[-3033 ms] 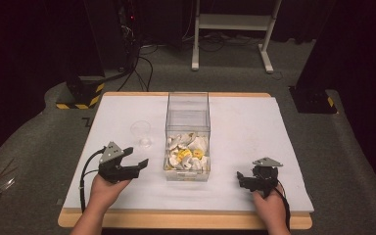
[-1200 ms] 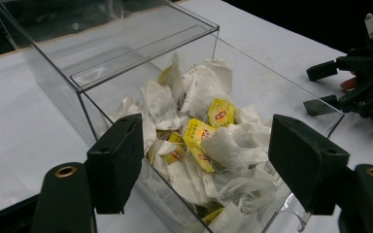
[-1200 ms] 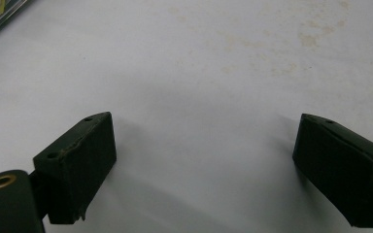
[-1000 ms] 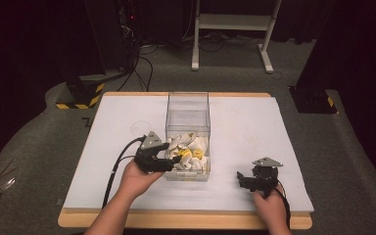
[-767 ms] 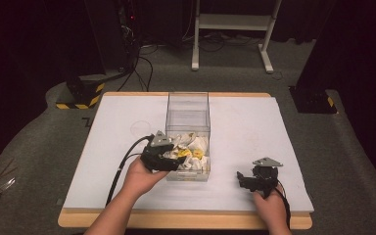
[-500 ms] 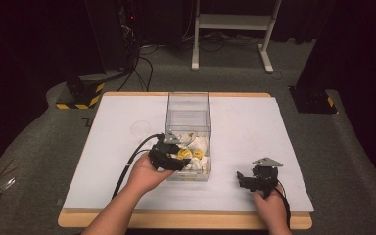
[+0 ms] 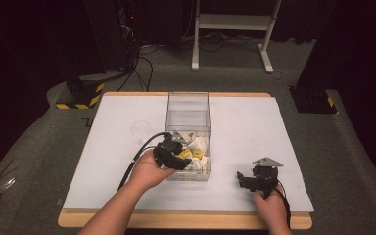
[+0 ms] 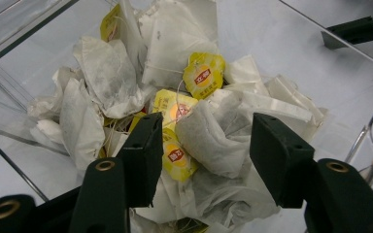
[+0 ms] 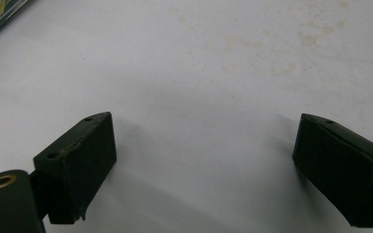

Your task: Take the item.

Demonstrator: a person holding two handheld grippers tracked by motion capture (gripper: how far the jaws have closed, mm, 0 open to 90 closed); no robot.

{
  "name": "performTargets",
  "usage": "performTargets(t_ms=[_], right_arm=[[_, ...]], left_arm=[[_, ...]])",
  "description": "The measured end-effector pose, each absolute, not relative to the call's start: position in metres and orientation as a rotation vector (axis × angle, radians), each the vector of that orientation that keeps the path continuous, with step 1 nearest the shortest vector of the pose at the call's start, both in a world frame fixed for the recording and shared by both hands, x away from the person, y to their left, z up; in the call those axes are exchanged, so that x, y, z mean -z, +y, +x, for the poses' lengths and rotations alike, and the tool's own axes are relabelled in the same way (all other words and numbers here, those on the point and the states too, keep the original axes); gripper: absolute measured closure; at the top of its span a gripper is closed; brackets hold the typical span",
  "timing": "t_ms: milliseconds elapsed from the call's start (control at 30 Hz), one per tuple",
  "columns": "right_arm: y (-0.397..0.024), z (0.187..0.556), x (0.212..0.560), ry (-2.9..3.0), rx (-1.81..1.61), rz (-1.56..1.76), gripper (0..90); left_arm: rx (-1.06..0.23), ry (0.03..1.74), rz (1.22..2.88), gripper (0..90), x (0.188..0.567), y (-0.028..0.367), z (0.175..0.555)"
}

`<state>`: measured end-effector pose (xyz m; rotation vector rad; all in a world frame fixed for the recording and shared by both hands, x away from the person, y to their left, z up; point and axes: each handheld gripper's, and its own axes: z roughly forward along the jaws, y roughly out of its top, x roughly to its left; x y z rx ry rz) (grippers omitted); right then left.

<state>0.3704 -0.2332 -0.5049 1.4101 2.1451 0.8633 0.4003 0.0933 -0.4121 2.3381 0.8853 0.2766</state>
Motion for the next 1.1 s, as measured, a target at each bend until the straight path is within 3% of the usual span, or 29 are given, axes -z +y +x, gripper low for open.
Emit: performTargets(t_ms=[767, 1100], right_arm=[[-0.233, 0.370, 0.505, 2.144, -0.864, 1.412, 8.4], [-0.233, 0.370, 0.505, 2.145, -0.865, 1.409, 8.4]], left_arm=[[-0.341, 0.809, 2.482, 60.7, 0.417, 0.084, 0.397], [-0.359, 0.766, 2.537, 75.5, 0.418, 0.082, 0.397]])
